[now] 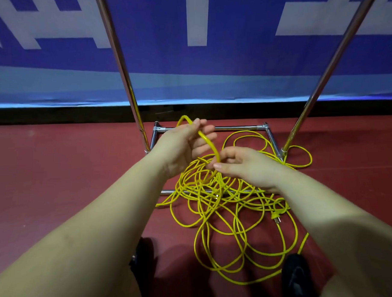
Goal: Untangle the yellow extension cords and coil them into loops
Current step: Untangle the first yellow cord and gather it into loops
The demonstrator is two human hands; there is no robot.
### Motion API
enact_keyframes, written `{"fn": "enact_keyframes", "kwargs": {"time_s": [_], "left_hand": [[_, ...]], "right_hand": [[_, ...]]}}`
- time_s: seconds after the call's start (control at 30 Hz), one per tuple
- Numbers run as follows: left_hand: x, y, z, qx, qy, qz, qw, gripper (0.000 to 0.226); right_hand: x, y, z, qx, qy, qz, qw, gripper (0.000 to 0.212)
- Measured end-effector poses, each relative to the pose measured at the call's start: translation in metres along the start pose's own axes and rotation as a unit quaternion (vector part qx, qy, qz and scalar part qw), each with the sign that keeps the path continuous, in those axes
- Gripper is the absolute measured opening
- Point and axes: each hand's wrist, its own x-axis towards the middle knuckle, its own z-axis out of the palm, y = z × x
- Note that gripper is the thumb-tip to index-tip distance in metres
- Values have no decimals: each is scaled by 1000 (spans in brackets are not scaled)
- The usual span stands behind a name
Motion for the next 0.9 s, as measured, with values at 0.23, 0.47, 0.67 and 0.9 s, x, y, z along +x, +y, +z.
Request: {"fn": "enact_keyframes", "kwargs": {"time_s": [0.23, 0.47, 0.67, 0.9], "left_hand": [[0, -15, -6, 218, -54, -61, 973, 27], [-10, -29, 2, 258, -168, -156, 938, 27], [-5, -23, -2, 252, -114, -86, 957, 22], [2, -4, 0, -48, 33, -12, 998, 16]], "right_hand": [[0, -19, -22, 320, 131, 7, 938, 13], [2, -15, -52, 480, 259, -30, 838, 19], [1, -10, -48, 372, 199, 25, 906, 16], [-5, 0, 7, 21, -34, 77, 996, 18]]}}
